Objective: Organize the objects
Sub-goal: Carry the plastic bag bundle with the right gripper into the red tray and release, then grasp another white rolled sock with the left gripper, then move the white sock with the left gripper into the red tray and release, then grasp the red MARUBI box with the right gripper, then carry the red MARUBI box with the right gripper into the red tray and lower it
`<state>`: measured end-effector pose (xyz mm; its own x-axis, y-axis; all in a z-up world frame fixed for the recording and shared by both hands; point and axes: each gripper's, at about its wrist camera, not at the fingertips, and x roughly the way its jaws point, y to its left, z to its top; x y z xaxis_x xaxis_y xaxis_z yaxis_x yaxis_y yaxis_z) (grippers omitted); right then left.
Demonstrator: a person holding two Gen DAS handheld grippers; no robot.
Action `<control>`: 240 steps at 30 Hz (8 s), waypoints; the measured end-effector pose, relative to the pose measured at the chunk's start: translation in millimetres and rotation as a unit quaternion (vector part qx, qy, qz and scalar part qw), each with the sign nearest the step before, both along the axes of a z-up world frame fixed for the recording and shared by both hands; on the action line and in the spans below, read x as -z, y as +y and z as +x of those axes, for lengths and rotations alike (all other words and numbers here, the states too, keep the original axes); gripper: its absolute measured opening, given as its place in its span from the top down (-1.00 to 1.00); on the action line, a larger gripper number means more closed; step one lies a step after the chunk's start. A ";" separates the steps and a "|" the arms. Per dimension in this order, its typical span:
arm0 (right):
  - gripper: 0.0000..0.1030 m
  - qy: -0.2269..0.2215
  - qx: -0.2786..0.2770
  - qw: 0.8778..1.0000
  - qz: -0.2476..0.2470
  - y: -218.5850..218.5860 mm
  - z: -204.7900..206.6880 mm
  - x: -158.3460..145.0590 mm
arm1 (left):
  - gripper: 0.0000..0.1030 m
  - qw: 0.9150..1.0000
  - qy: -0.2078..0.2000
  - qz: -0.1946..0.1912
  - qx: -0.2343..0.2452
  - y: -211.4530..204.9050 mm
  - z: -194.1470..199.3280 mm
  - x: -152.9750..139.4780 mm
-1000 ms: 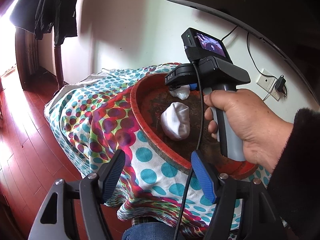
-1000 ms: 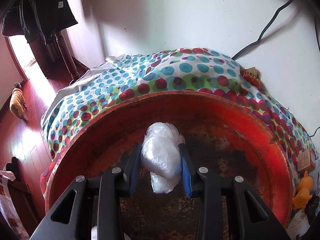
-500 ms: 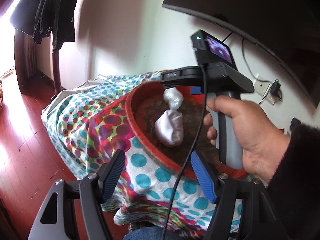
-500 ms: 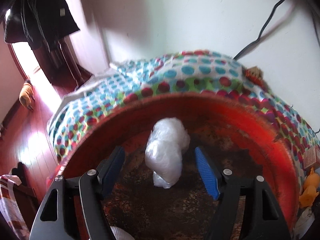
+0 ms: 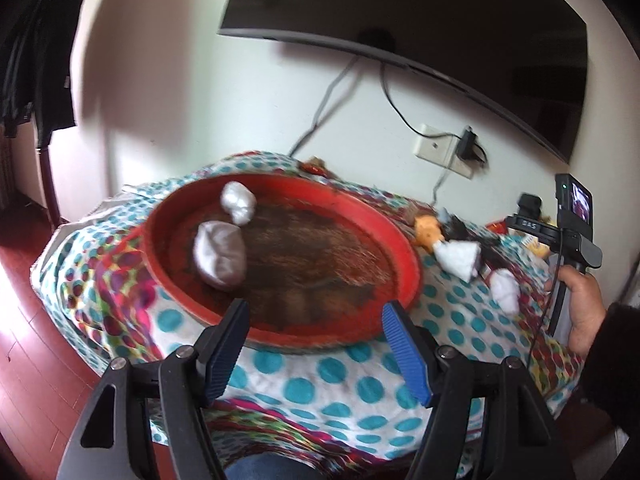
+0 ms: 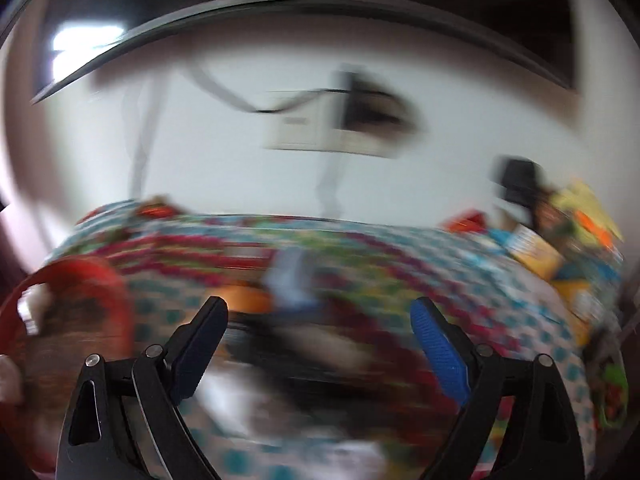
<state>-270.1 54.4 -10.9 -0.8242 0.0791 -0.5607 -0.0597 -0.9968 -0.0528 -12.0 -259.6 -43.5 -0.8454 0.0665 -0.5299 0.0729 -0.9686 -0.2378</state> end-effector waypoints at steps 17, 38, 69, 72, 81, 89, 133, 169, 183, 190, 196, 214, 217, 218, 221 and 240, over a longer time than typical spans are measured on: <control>-1.00 -0.133 0.096 0.980 -0.108 177.3 -21.3 85.0 | -0.37 0.986 -0.052 -0.074 0.142 167.2 -86.3 9.4; -1.00 -0.134 0.113 0.977 -0.123 186.6 -22.5 85.9 | 0.51 0.968 -0.142 -0.107 0.177 314.5 -198.8 42.8; -1.00 -0.143 0.117 0.977 -0.105 183.1 -24.6 87.3 | 0.54 0.981 -0.076 -0.175 0.047 227.6 -164.5 -39.5; -1.00 -0.147 0.118 0.977 -0.099 181.9 -25.5 88.5 | 0.54 0.981 -0.078 -0.172 0.038 216.3 -165.8 -41.2; -1.00 -0.151 0.120 0.977 -0.091 179.9 -26.6 89.2 | 0.54 0.982 -0.084 -0.168 0.012 184.5 -168.4 -43.3; -1.00 -0.152 0.120 0.977 -0.089 179.7 -26.8 89.2 | 0.54 0.981 -0.095 -0.166 -0.015 155.1 -170.5 -40.2; -1.00 -0.155 0.122 0.977 -0.083 178.1 -27.0 89.9 | 0.54 0.969 -0.168 -0.159 -0.084 70.7 -184.0 7.4; -1.00 -0.155 0.122 0.977 -0.084 178.7 -23.8 91.2 | -0.03 0.990 -0.085 -0.078 -0.081 -27.4 -141.2 -32.2; -1.00 -0.139 0.059 0.986 -0.077 149.2 27.9 83.5 | -0.17 0.999 -0.009 -0.028 -0.044 -15.3 0.1 -23.0; -0.92 -0.113 -0.031 0.993 -0.012 71.1 49.5 64.9 | -0.18 0.999 -0.026 -0.020 0.004 9.8 4.0 6.9; -0.08 -0.151 -0.038 0.987 -0.033 45.6 15.4 77.3 | -0.17 1.000 -0.019 0.003 -0.004 0.4 8.8 6.1; 0.47 -0.143 0.061 0.988 0.008 121.9 34.0 70.1 | -0.17 0.999 -0.019 -0.027 0.002 15.5 11.4 5.7; 0.47 -0.134 0.077 0.988 0.004 145.8 42.0 63.8 | -0.17 0.999 -0.014 -0.033 -0.005 16.4 13.7 4.2; 0.47 -0.132 0.083 0.988 0.002 151.8 43.7 61.9 | -0.17 0.999 -0.015 -0.033 -0.006 16.8 14.1 4.1; 0.47 -0.129 0.092 0.987 0.002 162.4 45.9 55.9 | -0.17 0.999 -0.016 -0.037 -0.007 17.5 16.1 3.5; 0.47 -0.085 -0.008 0.996 0.017 31.2 9.4 -0.7 | -0.17 0.999 -0.014 -0.021 -0.043 -4.2 27.2 2.2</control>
<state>-260.7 85.6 -10.2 -0.7186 0.0877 -0.6899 -0.0306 -0.9950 -0.0946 15.2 -263.8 -45.7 -0.8314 -0.0283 -0.5549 0.1627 -0.9673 -0.1944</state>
